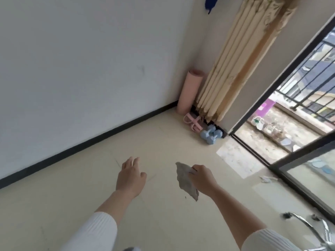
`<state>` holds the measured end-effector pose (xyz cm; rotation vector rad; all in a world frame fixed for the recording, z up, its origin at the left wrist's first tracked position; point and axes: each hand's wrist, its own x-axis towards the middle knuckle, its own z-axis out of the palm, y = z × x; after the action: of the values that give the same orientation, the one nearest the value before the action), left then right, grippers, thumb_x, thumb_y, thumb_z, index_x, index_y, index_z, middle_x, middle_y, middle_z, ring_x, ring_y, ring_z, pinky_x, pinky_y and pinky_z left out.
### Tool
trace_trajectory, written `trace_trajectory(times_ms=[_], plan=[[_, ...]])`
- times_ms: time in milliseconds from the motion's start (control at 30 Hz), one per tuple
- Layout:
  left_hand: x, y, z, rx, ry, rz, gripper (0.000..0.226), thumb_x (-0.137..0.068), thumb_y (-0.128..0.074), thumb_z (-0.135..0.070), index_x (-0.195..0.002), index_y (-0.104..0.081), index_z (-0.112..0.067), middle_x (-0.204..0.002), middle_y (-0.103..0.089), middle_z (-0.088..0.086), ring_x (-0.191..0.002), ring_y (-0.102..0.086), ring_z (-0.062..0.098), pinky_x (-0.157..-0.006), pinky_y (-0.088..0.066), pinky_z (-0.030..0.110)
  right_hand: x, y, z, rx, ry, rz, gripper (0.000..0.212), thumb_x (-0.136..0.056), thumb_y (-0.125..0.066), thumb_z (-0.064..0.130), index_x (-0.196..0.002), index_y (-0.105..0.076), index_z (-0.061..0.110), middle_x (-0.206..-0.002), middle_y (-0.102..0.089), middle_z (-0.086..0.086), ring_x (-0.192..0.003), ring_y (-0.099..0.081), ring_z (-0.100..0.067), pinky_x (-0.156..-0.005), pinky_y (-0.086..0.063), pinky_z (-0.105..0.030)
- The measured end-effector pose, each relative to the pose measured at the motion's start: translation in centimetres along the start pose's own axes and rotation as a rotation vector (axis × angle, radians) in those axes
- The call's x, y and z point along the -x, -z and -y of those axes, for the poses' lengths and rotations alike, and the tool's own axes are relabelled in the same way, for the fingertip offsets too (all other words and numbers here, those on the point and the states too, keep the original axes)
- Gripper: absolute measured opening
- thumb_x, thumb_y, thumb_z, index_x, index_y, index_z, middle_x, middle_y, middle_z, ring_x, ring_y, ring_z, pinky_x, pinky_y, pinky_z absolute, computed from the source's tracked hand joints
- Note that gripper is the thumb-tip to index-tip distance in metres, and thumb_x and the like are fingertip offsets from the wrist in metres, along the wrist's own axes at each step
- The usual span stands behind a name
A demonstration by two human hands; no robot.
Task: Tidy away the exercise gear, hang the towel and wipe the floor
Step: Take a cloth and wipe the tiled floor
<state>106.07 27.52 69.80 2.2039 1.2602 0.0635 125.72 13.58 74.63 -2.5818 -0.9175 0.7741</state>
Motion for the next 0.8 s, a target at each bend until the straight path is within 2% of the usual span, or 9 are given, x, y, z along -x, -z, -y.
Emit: trace_trajectory(times_ms=[100, 200, 267, 400, 467, 567, 667, 733, 800], plan=[[-2.7, -1.6, -1.1, 0.015, 0.072, -0.019, 0.059, -0.094, -0.042, -0.026, -0.149, -0.025, -0.012, -0.156, -0.023, 0.009, -0.143, -0.017, 0.022, -0.113, -0.027, 0.036, -5.3, 0.8, 0.3, 0.028, 0.053, 0.063, 0.024, -0.086, -0.049, 0.015, -0.063, -0.049, 0.014, -0.063, -0.057, -0.005, -0.062, -0.052, -0.023, -0.053, -0.034, -0.029], [-6.7, -3.1, -1.0, 0.026, 0.140, -0.039, 0.059, -0.094, -0.042, -0.026, -0.149, -0.025, -0.011, -0.156, -0.024, 0.009, -0.143, -0.018, 0.023, -0.114, -0.026, 0.036, -10.2, 0.2, 1.0, 0.083, 0.115, 0.132, 0.021, -0.087, -0.047, 0.016, -0.068, -0.053, 0.011, -0.063, -0.056, -0.003, -0.060, -0.051, -0.022, -0.048, -0.032, -0.028], [-9.8, -4.7, -0.6, 0.044, 0.182, -0.046, 0.059, -0.094, -0.041, -0.025, -0.148, -0.025, -0.010, -0.155, -0.025, 0.010, -0.143, -0.019, 0.024, -0.114, -0.027, 0.037, -13.5, -0.9, 1.3, 0.117, 0.149, 0.161, 0.020, -0.088, -0.044, 0.016, -0.071, -0.053, 0.009, -0.062, -0.053, -0.002, -0.056, -0.048, -0.021, -0.044, -0.030, -0.027], [-15.6, -9.7, 0.9, 0.065, 0.282, -0.030, 0.059, -0.094, -0.043, -0.025, -0.148, -0.025, -0.010, -0.154, -0.027, 0.010, -0.142, -0.022, 0.025, -0.111, -0.031, 0.037, -21.0, -4.5, 0.8, 0.175, 0.202, 0.205, 0.022, -0.093, -0.041, 0.020, -0.079, -0.054, 0.012, -0.066, -0.054, 0.002, -0.061, -0.049, -0.020, -0.046, -0.030, -0.027], [-17.9, -13.1, 2.3, 0.051, 0.318, -0.016, 0.059, -0.094, -0.043, -0.026, -0.148, -0.025, -0.011, -0.155, -0.026, 0.009, -0.142, -0.022, 0.024, -0.110, -0.032, 0.036, -25.1, -7.2, 0.0, 0.192, 0.230, 0.234, 0.024, -0.096, -0.038, 0.024, -0.079, -0.052, 0.016, -0.065, -0.053, 0.005, -0.060, -0.049, -0.017, -0.047, -0.031, -0.026], [-20.7, -18.4, 5.2, 0.007, 0.345, 0.006, 0.057, -0.095, -0.043, -0.026, -0.147, -0.025, -0.013, -0.156, -0.022, 0.009, -0.143, -0.020, 0.024, -0.109, -0.032, 0.036, -31.0, -12.4, -2.4, 0.221, 0.260, 0.252, 0.026, -0.098, -0.035, 0.027, -0.085, -0.056, 0.020, -0.075, -0.064, 0.001, -0.068, -0.058, -0.022, -0.055, -0.042, -0.032], [-23.2, -24.9, 9.5, -0.012, 0.384, 0.014, 0.057, -0.094, -0.044, -0.024, -0.147, -0.027, -0.012, -0.156, -0.023, 0.010, -0.142, -0.021, 0.024, -0.107, -0.034, 0.037, -36.5, -19.1, -5.9, 0.264, 0.285, 0.260, 0.025, -0.099, -0.035, 0.025, -0.097, -0.059, 0.017, -0.085, -0.067, -0.002, -0.071, -0.057, -0.022, -0.053, -0.038, -0.031], [-24.6, -30.0, 12.8, -0.005, 0.428, 0.007, 0.057, -0.093, -0.045, -0.023, -0.146, -0.029, -0.012, -0.155, -0.025, 0.011, -0.142, -0.022, 0.025, -0.107, -0.034, 0.038, -39.7, -24.1, -8.4, 0.232, 0.276, 0.270, 0.024, -0.098, -0.035, 0.022, -0.094, -0.058, 0.016, -0.081, -0.065, -0.003, -0.069, -0.056, -0.023, -0.053, -0.038, -0.032], [-25.8, -35.5, 16.1, 0.009, 0.475, -0.010, 0.055, -0.093, -0.047, -0.021, -0.145, -0.032, -0.010, -0.152, -0.030, 0.012, -0.141, -0.025, 0.027, -0.106, -0.037, 0.040, -42.2, -29.1, -10.7, 0.153, 0.249, 0.290, 0.026, -0.097, -0.036, 0.021, -0.082, -0.056, 0.017, -0.070, -0.061, -0.001, -0.063, -0.054, -0.021, -0.052, -0.038, -0.032]])
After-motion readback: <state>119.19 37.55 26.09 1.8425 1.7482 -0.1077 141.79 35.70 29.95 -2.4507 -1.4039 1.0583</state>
